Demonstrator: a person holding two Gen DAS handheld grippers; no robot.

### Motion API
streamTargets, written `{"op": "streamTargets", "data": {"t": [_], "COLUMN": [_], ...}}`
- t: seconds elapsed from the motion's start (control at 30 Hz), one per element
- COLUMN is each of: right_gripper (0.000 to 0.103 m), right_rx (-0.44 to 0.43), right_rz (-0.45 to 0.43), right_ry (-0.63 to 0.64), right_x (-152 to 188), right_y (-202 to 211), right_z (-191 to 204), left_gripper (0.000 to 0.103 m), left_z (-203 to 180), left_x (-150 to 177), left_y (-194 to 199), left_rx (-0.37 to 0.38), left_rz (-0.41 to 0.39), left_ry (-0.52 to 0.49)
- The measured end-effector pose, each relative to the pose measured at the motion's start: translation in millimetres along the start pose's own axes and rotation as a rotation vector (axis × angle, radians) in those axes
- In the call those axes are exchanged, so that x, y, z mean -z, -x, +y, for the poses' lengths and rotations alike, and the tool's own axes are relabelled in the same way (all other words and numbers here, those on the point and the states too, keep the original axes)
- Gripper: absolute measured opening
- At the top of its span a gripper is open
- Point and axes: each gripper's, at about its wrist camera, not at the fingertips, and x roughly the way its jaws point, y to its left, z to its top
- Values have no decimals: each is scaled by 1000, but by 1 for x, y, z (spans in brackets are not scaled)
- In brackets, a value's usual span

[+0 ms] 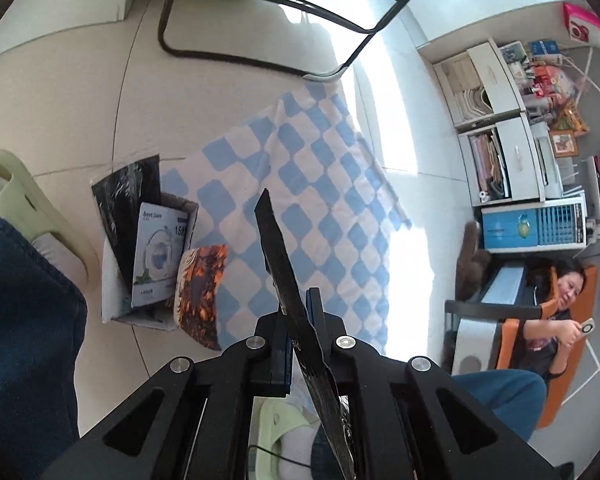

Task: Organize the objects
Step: 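Close the left gripper on the black bag while the right gripper releases it, then lower the black bag into the box and open the left gripper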

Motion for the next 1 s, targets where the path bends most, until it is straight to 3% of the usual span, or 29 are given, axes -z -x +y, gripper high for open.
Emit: {"op": "streamTargets", "data": {"t": [0.03, 0.1, 0.13, 0.2, 0.4, 0.57, 0.63, 0.9, 1.0], "right_gripper": [32, 77, 81, 81, 85, 85, 85, 85, 85], "right_rx": [3, 11, 9, -29, -277, -293, -300, -321, -316], "right_rz": [8, 30, 42, 93, 277, 346, 344, 381, 395], "right_ry": [-48, -141, -196, -314, -668, -738, -768, -774, -769], "right_x": [1, 3, 5, 11, 39, 46, 47, 46, 48], "right_y": [-2, -9, -12, -23, -62, -76, -75, -92, -94], "right_z": [-9, -26, -37, -57, -89, -88, -92, -85, -85], "left_gripper": [2, 2, 2, 2, 2, 1, 1, 1, 1], "left_z": [-8, -16, -20, -16, 25, 55, 53, 31, 48], "left_x": [7, 7, 14, 13, 19, 24, 24, 15, 16], "left_y": [-5, -16, -21, -29, -16, 10, 15, -3, -15], "left_rx": [5, -16, -55, -120, -359, -421, -396, -347, -385], "left_rz": [5, 14, 17, 24, -31, -129, -171, -201, -146], "left_ry": [-26, -67, -91, -82, 65, 242, 272, 198, 196]}}
